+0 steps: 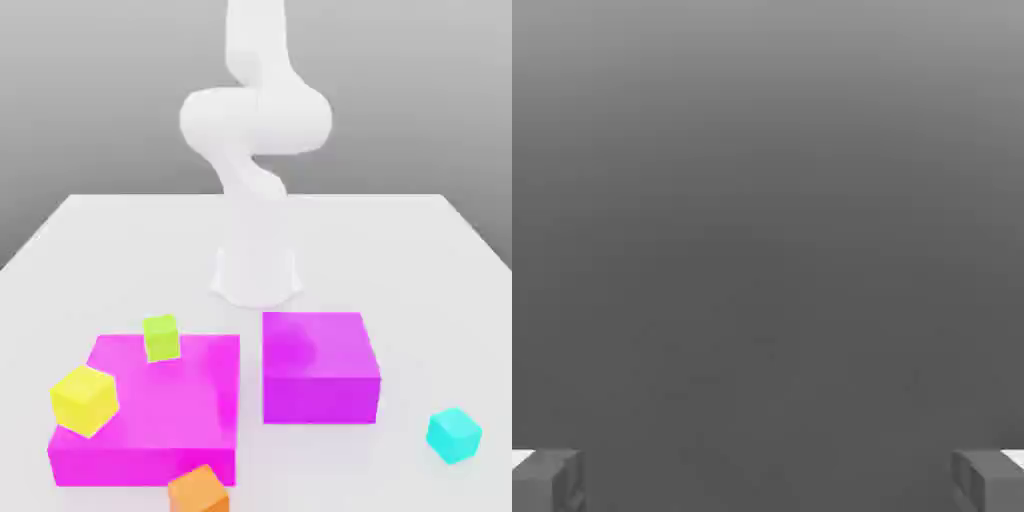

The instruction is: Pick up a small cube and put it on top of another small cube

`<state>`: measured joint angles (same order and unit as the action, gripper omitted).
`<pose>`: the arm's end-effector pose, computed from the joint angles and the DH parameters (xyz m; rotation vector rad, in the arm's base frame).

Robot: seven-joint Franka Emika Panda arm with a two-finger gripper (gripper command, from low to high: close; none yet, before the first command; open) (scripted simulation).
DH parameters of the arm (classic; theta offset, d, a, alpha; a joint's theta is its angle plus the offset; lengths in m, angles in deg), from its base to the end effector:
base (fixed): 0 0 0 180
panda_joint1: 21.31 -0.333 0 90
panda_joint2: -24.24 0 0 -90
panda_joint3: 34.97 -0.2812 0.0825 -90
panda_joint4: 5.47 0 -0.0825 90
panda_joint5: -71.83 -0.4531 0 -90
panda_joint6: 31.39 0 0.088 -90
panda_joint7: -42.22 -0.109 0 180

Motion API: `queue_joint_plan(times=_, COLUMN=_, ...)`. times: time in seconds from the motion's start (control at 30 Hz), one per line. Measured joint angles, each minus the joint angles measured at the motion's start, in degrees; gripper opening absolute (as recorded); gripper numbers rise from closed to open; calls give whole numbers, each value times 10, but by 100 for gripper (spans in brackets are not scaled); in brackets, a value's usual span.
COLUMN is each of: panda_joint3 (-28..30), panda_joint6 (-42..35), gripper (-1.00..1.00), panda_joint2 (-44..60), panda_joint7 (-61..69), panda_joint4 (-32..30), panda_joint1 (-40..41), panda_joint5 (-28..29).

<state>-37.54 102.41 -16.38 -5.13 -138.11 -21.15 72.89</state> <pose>0.4732 0.0235 0.6436 -2.5151 1.0284 -0.9692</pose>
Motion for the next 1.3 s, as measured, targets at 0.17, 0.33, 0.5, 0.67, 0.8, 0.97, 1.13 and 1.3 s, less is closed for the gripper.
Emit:
queue_joint_plan(times=0.17, panda_joint3=-53, panda_joint6=42, gripper=0, panda_joint2=107, panda_joint7=-34, panda_joint4=-18, panda_joint1=1, panda_joint5=25)
queue_joint_plan(times=0.33, panda_joint3=-100, panda_joint6=82, gripper=0, panda_joint2=210, panda_joint7=-71, panda_joint4=-34, panda_joint1=-3, panda_joint5=56)
queue_joint_plan(times=0.5, panda_joint3=-139, panda_joint6=121, gripper=0, panda_joint2=315, panda_joint7=-111, panda_joint4=-51, panda_joint1=-15, panda_joint5=91)
queue_joint_plan(times=0.67, panda_joint3=-161, panda_joint6=161, gripper=0, panda_joint2=419, panda_joint7=-149, panda_joint4=-68, panda_joint1=-53, panda_joint5=123)
queue_joint_plan(times=0.8, panda_joint3=-171, panda_joint6=195, gripper=0, panda_joint2=499, panda_joint7=-168, panda_joint4=-82, panda_joint1=-77, panda_joint5=133)
queue_joint_plan(times=0.97, panda_joint3=-159, panda_joint6=251, gripper=0, panda_joint2=600, panda_joint7=-199, panda_joint4=-84, panda_joint1=-117, panda_joint5=160)
queue_joint_plan(times=1.13, panda_joint3=-114, panda_joint6=295, gripper=-100, panda_joint2=660, panda_joint7=-229, panda_joint4=-70, panda_joint1=-154, panda_joint5=199)
queue_joint_plan(times=1.3, panda_joint3=-113, panda_joint6=298, gripper=-100, panda_joint2=663, panda_joint7=-231, panda_joint4=-69, panda_joint1=-156, panda_joint5=201)
